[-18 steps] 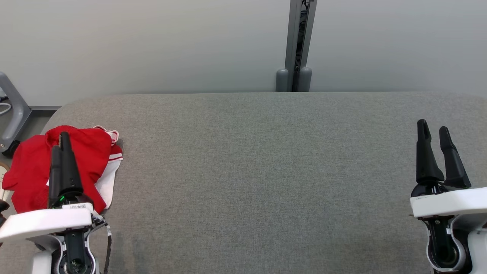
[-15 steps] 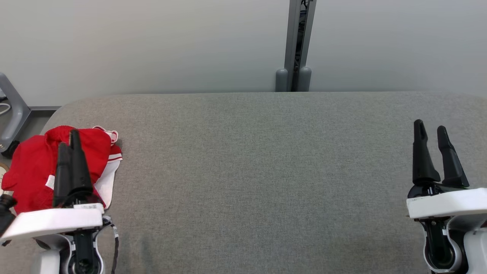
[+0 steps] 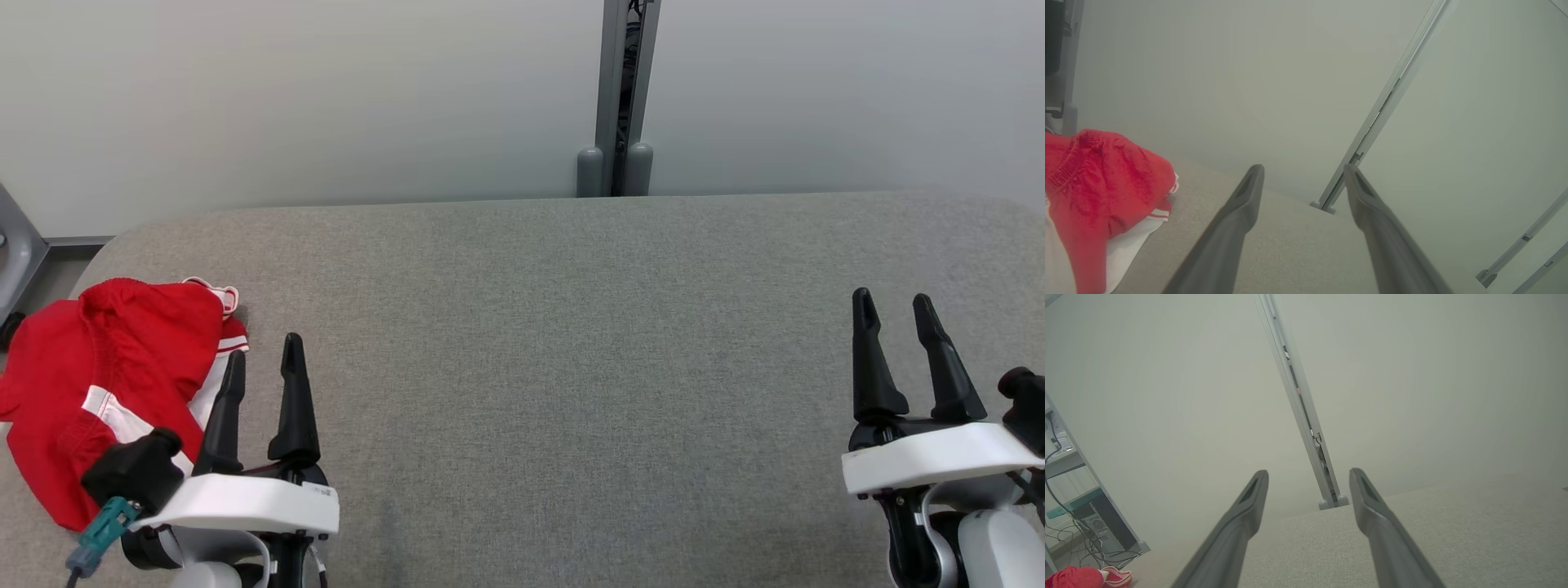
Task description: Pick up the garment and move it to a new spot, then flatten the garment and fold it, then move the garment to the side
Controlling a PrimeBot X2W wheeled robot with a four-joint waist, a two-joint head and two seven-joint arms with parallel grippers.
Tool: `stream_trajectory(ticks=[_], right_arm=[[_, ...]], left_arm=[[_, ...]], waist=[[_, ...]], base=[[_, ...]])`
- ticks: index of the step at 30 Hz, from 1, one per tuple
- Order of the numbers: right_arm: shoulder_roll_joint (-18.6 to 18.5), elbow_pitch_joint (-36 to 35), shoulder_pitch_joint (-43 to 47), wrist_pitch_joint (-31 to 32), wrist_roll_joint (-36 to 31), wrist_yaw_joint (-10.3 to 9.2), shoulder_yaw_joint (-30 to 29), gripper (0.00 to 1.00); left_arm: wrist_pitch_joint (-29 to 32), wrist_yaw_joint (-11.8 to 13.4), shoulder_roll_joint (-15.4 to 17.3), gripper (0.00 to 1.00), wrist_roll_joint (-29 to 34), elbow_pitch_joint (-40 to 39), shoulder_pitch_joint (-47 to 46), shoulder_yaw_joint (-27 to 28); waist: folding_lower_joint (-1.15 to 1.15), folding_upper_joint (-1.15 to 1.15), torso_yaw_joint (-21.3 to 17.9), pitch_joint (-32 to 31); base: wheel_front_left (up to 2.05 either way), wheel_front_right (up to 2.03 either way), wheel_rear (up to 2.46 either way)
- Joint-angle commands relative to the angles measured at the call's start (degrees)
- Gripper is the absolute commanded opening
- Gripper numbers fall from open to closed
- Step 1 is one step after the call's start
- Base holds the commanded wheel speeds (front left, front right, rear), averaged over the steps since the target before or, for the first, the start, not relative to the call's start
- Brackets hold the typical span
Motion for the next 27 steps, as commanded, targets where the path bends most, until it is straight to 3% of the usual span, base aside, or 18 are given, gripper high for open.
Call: stream_trajectory(ticks=[1, 14, 20, 27], right_arm=[[-0.54, 0.02, -0.03, -0.61, -1.69, 0.30, 0.24, 1.00], [-0.66, 5.77, 0.39, -2.67, -9.38, 0.30, 1.05, 1.00], [-0.71, 6.68, -0.24, -3.47, -12.12, 0.31, 1.88, 1.00], [-0.75, 6.81, 0.22, -4.38, -12.27, 0.32, 3.31, 1.00]], left_arm=[[-0.51, 0.70, 0.37, 1.00, 1.79, -0.09, -0.12, -0.33], [-2.17, 4.24, 1.38, 1.00, 15.63, 4.42, 0.75, -6.04], [-2.91, 6.03, 1.25, 1.00, 17.70, 5.11, 1.01, -6.92], [-3.70, 5.52, 0.80, 1.00, 17.74, 5.67, 1.59, -6.25]], waist=[[0.00, 0.00, -0.17, -0.05], [0.00, 0.00, -0.89, -0.38], [0.00, 0.00, -1.28, -0.59], [0.00, 0.00, -1.38, -0.95]], base=[[0.00, 0.00, 0.00], [0.00, 0.00, 0.00], [0.00, 0.00, 0.00], [0.00, 0.00, 0.00]])
